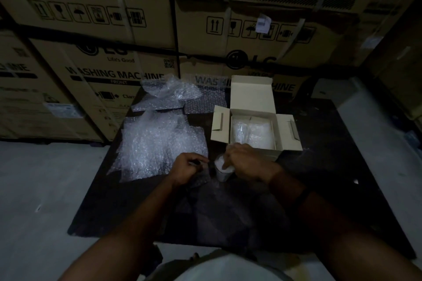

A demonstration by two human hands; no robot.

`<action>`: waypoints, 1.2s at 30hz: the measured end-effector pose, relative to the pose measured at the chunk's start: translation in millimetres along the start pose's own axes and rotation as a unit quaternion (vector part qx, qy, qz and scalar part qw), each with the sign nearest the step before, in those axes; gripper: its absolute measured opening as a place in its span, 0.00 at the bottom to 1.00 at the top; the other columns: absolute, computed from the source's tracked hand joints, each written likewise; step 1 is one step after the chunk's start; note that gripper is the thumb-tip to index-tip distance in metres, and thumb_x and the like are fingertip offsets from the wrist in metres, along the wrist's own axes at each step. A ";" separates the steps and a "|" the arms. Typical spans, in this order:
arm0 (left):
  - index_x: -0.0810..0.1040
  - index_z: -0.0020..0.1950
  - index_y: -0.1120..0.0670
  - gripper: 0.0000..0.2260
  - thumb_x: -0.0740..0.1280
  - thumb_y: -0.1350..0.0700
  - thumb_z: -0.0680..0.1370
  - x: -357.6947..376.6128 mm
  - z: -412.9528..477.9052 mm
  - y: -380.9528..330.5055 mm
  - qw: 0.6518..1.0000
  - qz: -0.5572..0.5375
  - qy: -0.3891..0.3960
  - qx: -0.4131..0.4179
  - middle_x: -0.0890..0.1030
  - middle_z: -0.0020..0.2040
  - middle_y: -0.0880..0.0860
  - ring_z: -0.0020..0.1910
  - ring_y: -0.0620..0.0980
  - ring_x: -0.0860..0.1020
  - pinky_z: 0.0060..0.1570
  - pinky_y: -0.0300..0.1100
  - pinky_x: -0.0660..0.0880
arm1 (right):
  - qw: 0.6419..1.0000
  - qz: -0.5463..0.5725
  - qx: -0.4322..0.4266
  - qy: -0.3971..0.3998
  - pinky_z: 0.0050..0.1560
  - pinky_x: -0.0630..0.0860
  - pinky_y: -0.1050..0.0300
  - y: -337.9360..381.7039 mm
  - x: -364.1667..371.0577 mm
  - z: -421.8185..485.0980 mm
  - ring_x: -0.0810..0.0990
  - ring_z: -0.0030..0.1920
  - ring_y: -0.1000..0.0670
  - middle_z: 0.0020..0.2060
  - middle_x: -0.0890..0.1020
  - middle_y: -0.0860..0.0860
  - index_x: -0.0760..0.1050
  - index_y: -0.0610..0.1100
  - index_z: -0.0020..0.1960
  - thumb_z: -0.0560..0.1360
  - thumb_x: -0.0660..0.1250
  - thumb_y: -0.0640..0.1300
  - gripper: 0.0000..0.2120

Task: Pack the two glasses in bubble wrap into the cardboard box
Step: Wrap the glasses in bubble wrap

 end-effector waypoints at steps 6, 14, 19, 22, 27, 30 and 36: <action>0.83 0.42 0.46 0.19 0.68 0.71 0.71 -1.7 3.1 7.0 1.000 -0.004 -0.014 -0.012 0.83 0.41 0.40 0.41 0.37 0.81 0.45 0.29 0.75 | 0.998 0.063 -0.018 -0.021 0.55 0.71 0.52 3.9 -2.7 -4.8 0.77 0.55 0.46 0.60 0.79 0.52 0.77 0.49 0.61 0.74 0.63 0.41 0.16; 0.84 0.47 0.55 0.17 0.64 0.75 0.70 -2.1 7.9 5.3 0.999 0.021 -0.031 -0.008 0.83 0.45 0.51 0.41 0.31 0.79 0.45 0.25 0.72 | 1.000 -0.018 -0.015 -0.004 0.56 0.68 0.52 6.5 4.8 -5.3 0.70 0.58 0.45 0.64 0.74 0.50 0.73 0.48 0.66 0.73 0.64 0.43 0.21; 0.84 0.47 0.58 0.16 0.63 0.75 0.71 -4.9 9.3 4.8 0.999 0.011 -0.043 -0.018 0.82 0.44 0.50 0.40 0.30 0.79 0.44 0.24 0.72 | 0.960 0.233 0.094 -0.123 0.63 0.71 0.54 -23.4 2.6 -20.0 0.73 0.63 0.48 0.63 0.73 0.49 0.71 0.46 0.68 0.71 0.71 0.51 0.27; 0.84 0.46 0.57 0.15 0.64 0.74 0.71 -3.4 11.8 6.1 0.999 0.014 -0.047 -0.020 0.83 0.44 0.50 0.40 0.30 0.79 0.45 0.24 0.72 | 0.953 0.264 0.136 -0.063 0.68 0.66 0.55 -26.0 23.7 -18.4 0.68 0.69 0.49 0.71 0.67 0.49 0.60 0.46 0.75 0.63 0.75 0.62 0.47; 0.84 0.44 0.53 0.16 0.65 0.72 0.72 -4.2 18.3 9.6 0.997 0.008 -0.074 -0.035 0.84 0.45 0.51 0.45 0.43 0.81 0.54 0.36 0.76 | 0.927 0.336 0.133 -0.104 0.56 0.77 0.51 -21.6 28.1 -16.2 0.80 0.54 0.55 0.55 0.81 0.55 0.75 0.53 0.60 0.64 0.73 0.59 0.26; 0.84 0.44 0.53 0.14 0.66 0.71 0.72 -5.9 19.4 -2.1 0.995 0.031 -0.094 -0.013 0.83 0.43 0.49 0.45 0.46 0.81 0.50 0.33 0.76 | 0.908 0.377 0.146 -0.112 0.53 0.78 0.54 -32.5 22.0 -22.4 0.80 0.49 0.59 0.49 0.83 0.57 0.78 0.52 0.55 0.63 0.77 0.51 0.21; 0.84 0.47 0.54 0.08 0.67 0.59 0.70 3.4 33.3 -62.1 0.958 0.192 -0.122 0.177 0.84 0.46 0.51 0.47 0.49 0.79 0.52 0.42 0.73 | 0.843 0.432 0.219 -0.232 0.49 0.77 0.66 -102.3 -23.0 -57.3 0.80 0.47 0.57 0.50 0.81 0.58 0.75 0.52 0.61 0.61 0.81 0.46 0.31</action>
Point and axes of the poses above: each hand's wrist, its own z-axis towards the middle knuckle, its own x-axis out of the palm, y = z × x, the point moved 8 cm from there along z, towards the middle knuckle
